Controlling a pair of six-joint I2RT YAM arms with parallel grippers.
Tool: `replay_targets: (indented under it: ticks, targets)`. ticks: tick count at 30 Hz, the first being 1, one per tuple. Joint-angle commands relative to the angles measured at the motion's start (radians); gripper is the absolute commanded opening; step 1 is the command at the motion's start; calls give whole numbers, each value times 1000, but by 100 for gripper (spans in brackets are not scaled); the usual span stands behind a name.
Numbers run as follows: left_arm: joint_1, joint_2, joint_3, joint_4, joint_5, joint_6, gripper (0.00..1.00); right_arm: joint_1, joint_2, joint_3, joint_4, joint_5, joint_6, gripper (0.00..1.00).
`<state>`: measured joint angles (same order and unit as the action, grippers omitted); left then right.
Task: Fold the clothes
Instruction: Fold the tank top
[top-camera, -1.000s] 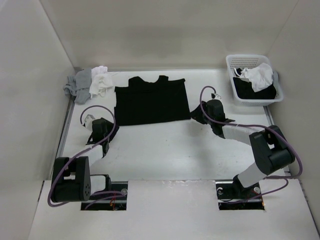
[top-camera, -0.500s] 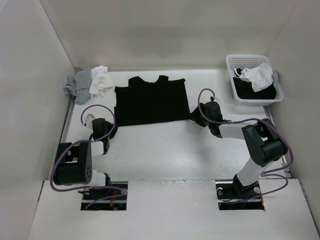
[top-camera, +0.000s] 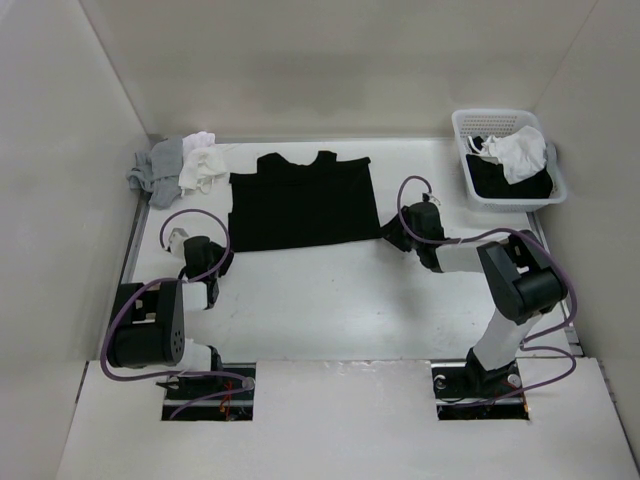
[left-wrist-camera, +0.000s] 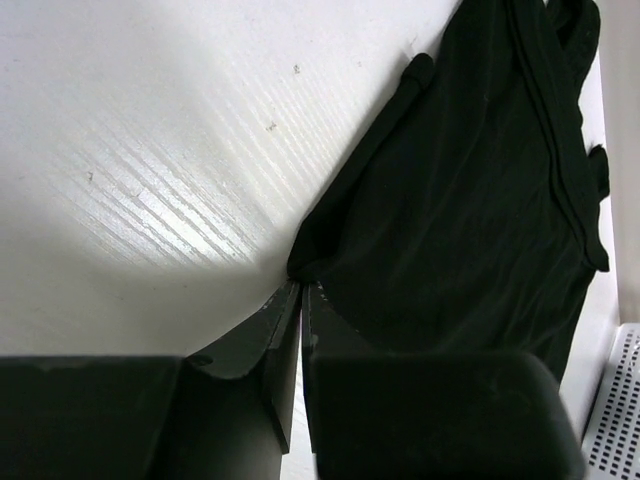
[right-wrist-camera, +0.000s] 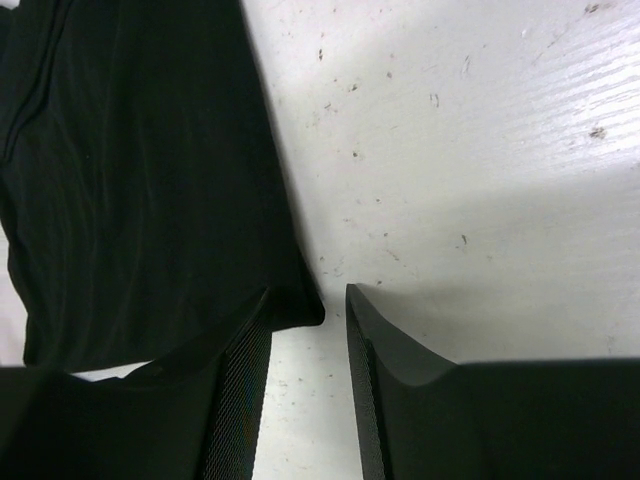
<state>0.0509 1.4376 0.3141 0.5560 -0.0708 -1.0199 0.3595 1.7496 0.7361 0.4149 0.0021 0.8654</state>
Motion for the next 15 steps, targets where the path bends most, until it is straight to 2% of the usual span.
replay_targets:
  ticks: [1,5,6,9,15]
  targets:
    - [4,3,-12,70,0,-6,3,-1,13,9,18,-34,20,42]
    - [7,1,-10,73,0,-8,1,-3,37,26,33,-54,26,43]
    - [7,0,-10,74,3,-15,1,-3,45,35,29,-60,26,41]
    - [1,-26,-13,79,16,-23,0,-3,56,48,27,-71,35,20]
    - [-9,-146,-3,27,16,-16,0,-9,31,31,50,-77,41,4]
